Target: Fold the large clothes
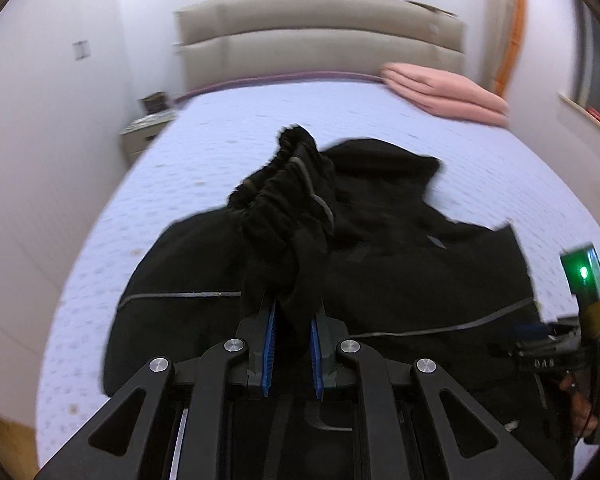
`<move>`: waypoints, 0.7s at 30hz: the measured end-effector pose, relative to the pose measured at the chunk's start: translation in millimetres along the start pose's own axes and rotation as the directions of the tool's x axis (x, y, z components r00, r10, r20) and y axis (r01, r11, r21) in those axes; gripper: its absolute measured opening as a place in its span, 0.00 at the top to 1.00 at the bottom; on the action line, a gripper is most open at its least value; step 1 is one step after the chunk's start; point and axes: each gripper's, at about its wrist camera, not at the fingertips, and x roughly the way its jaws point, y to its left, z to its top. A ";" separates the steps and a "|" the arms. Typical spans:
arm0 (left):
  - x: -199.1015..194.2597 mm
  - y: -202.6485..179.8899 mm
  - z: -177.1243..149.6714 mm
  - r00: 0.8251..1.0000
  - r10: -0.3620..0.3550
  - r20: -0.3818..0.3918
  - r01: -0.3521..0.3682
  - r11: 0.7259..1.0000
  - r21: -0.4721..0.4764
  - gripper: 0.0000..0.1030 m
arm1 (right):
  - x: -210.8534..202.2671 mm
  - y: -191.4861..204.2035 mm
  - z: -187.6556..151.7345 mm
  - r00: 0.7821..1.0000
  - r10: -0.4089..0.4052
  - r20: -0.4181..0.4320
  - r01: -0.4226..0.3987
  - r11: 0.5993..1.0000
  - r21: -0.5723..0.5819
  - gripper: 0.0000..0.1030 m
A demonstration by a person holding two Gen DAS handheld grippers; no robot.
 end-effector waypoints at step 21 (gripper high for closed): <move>65.1 -158.7 -87.6 0.919 -0.240 -0.312 0.292 0.947 0.132 0.34 | -26.8 -34.1 15.4 0.954 0.299 -0.001 -0.296 0.945 0.141 0.32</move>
